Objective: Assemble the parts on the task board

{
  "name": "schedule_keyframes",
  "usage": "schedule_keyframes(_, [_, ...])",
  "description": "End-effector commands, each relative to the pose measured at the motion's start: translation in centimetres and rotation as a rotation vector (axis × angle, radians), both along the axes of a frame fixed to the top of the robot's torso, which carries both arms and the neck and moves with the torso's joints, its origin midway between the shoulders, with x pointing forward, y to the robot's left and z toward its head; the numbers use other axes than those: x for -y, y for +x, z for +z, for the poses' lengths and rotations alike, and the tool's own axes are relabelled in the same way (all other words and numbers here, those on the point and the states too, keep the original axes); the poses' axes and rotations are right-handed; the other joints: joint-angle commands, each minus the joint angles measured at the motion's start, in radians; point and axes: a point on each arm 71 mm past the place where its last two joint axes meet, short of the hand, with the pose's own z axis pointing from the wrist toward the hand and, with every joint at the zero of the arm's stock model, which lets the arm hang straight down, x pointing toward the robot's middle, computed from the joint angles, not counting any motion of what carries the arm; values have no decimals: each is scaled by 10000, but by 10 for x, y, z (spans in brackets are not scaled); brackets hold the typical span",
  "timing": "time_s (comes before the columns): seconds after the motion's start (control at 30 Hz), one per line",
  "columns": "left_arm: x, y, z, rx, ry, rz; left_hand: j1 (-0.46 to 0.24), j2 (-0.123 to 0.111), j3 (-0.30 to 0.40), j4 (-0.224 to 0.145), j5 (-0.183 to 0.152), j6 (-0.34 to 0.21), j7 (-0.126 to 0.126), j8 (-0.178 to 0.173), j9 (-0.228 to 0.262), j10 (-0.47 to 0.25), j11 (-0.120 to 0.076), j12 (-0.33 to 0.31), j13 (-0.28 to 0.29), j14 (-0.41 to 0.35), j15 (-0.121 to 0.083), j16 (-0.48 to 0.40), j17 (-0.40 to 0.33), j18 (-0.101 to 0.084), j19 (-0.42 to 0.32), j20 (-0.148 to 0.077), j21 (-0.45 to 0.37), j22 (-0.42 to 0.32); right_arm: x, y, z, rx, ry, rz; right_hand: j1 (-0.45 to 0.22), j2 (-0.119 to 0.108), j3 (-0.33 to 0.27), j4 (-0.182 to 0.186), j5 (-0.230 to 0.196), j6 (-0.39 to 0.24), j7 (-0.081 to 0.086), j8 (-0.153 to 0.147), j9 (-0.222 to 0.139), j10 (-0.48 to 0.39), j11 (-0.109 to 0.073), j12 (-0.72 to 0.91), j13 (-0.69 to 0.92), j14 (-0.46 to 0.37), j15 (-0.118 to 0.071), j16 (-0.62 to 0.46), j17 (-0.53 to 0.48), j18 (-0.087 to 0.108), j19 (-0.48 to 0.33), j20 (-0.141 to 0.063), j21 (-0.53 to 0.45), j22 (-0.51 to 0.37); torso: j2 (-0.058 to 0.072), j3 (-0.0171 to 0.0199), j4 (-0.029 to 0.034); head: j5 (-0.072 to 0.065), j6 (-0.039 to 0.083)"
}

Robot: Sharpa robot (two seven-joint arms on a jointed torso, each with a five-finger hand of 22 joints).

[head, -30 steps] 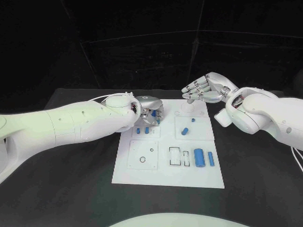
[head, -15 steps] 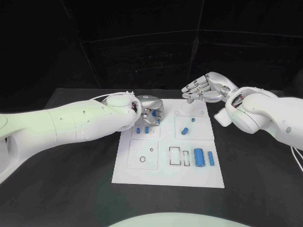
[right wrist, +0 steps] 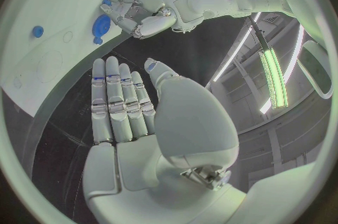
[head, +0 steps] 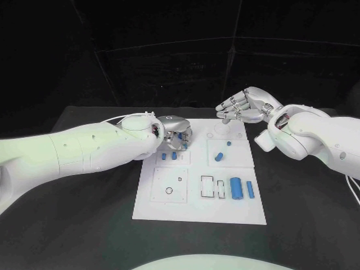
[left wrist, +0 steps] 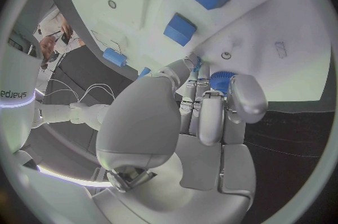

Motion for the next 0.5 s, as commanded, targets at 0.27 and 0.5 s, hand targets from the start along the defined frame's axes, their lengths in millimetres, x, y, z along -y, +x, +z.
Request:
schedule_keyframes(0.27, [-7, -6, 10, 352, -646, 93, -175, -77, 150, -80, 18, 135, -15, -116, -34, 181, -9, -197, -27, 321, -74, 59, -30, -130, 53, 5, 38, 30, 0, 0, 2, 82, 34, 68, -58, 27, 47, -2, 54, -84, -11, 22, 7, -71, -28, 33, -2, -68, -21, -31, -15, 19, 7, 63, -34, -17, -5, 1, 24, 25, 32])
schedule_keyframes(0.5, [-19, -9, 16, 387, -780, 304, -216, -116, 173, -103, 16, 166, -15, -144, -43, 229, -11, -250, -31, 324, -78, 60, -40, -133, 63, 2, 55, 51, 0, 0, 2, 79, 29, 62, -58, 27, 47, -2, 54, -84, -11, 22, 7, -71, -28, 33, -2, -68, -21, -31, -15, 19, 7, 63, -34, -17, -5, -3, 17, 55, 16])
